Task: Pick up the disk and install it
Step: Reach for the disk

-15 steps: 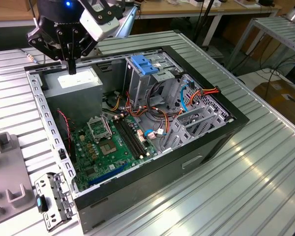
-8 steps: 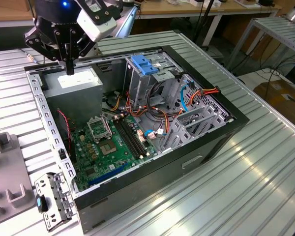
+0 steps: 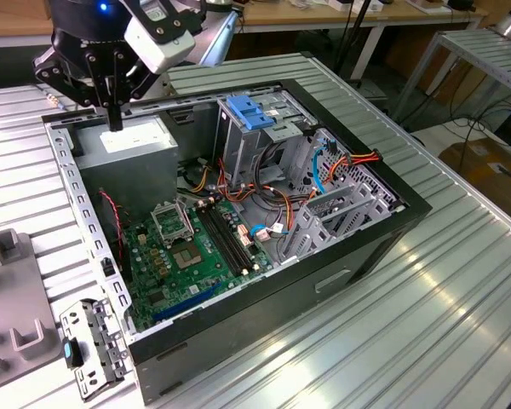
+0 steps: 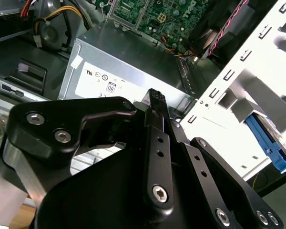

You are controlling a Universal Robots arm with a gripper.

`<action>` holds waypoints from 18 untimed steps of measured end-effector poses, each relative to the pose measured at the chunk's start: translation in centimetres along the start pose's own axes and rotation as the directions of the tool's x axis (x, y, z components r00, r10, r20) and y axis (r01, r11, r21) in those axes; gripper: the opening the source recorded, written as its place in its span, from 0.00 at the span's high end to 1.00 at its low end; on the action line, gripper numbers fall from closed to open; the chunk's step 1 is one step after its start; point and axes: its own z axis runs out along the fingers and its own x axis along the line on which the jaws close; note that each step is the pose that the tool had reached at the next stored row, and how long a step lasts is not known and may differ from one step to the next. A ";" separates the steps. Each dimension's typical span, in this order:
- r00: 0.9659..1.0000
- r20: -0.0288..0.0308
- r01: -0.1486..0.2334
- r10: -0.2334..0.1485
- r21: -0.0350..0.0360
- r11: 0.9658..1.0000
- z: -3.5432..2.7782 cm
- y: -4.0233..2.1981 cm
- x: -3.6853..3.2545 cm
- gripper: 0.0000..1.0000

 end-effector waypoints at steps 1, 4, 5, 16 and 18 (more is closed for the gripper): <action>1.000 0.000 0.000 0.000 0.000 1.000 0.00 0.00 0.06 0.89; 1.000 0.000 0.000 0.000 0.000 1.000 -0.01 -0.02 0.27 0.89; 1.000 0.000 0.000 0.000 0.000 1.000 -0.01 -0.02 0.33 0.89; 1.000 0.000 0.000 0.000 0.000 1.000 -0.02 -0.10 1.34 0.89; 1.000 0.000 0.000 0.000 0.000 1.000 -0.03 -0.11 1.48 0.89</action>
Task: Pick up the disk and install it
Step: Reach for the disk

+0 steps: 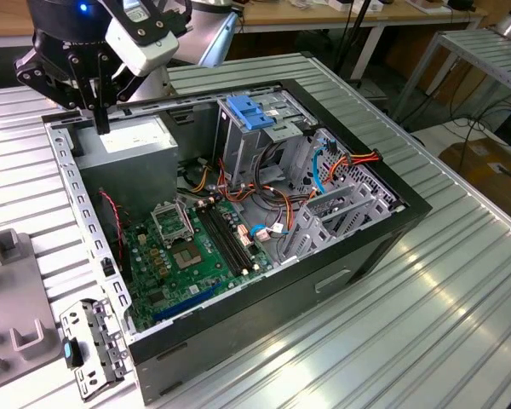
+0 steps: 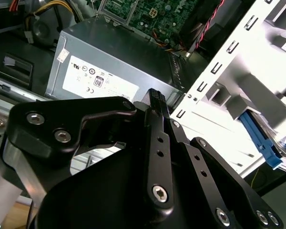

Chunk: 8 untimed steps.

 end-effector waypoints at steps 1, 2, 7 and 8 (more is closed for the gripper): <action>1.000 0.000 0.000 0.000 0.000 1.000 0.00 -0.01 0.10 0.89; 1.000 0.000 0.000 0.000 0.000 1.000 0.00 -0.01 0.16 0.89; 1.000 0.000 0.000 0.000 0.000 1.000 -0.01 -0.04 0.58 0.89; 1.000 0.000 0.000 0.000 0.000 1.000 -0.01 -0.05 0.65 0.89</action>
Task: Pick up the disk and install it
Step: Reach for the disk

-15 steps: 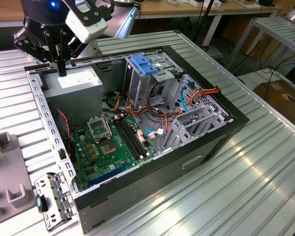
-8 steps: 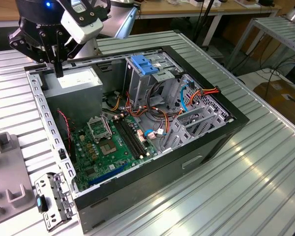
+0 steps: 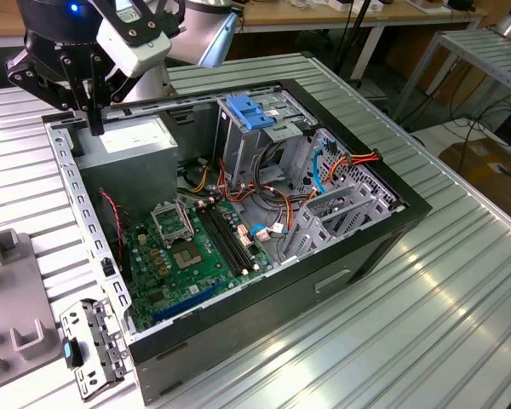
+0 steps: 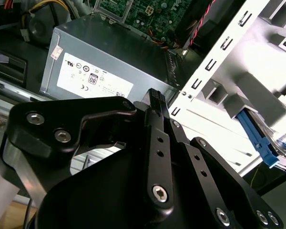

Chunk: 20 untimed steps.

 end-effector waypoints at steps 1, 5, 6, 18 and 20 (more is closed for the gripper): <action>1.000 0.000 0.000 0.000 0.000 1.000 0.00 -0.01 0.08 0.89; 1.000 0.000 0.000 0.000 0.000 1.000 -0.01 -0.03 0.41 0.89; 1.000 0.000 0.000 0.000 0.000 1.000 -0.01 -0.04 0.47 0.89; 1.000 0.000 0.000 0.000 0.000 1.000 -0.03 -0.11 1.48 0.89; 1.000 0.000 0.000 0.000 0.000 1.000 -0.04 -0.13 1.68 0.89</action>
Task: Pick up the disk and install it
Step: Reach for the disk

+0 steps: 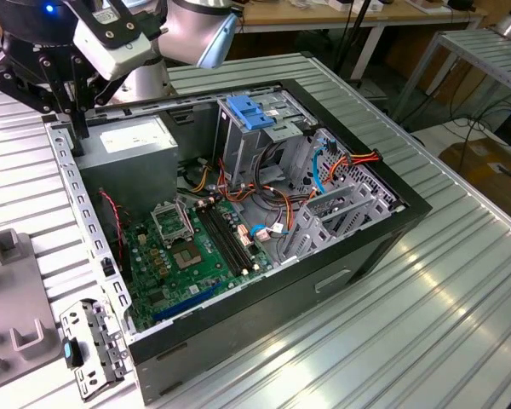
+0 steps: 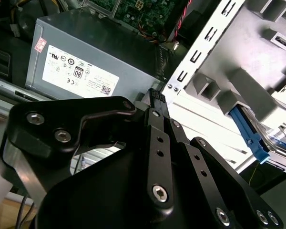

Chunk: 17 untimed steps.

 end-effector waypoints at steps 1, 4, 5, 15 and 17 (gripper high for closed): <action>1.000 0.000 0.000 0.000 0.000 1.000 0.00 -0.01 0.08 0.89; 1.000 0.000 0.000 0.000 0.000 1.000 0.00 -0.02 0.34 0.89; 1.000 0.000 0.000 0.000 0.000 1.000 -0.01 -0.03 0.42 0.89; 1.000 0.000 0.000 0.000 0.000 1.000 -0.03 -0.10 1.29 0.89; 1.000 0.000 0.000 0.000 0.000 1.000 -0.03 -0.11 1.45 0.89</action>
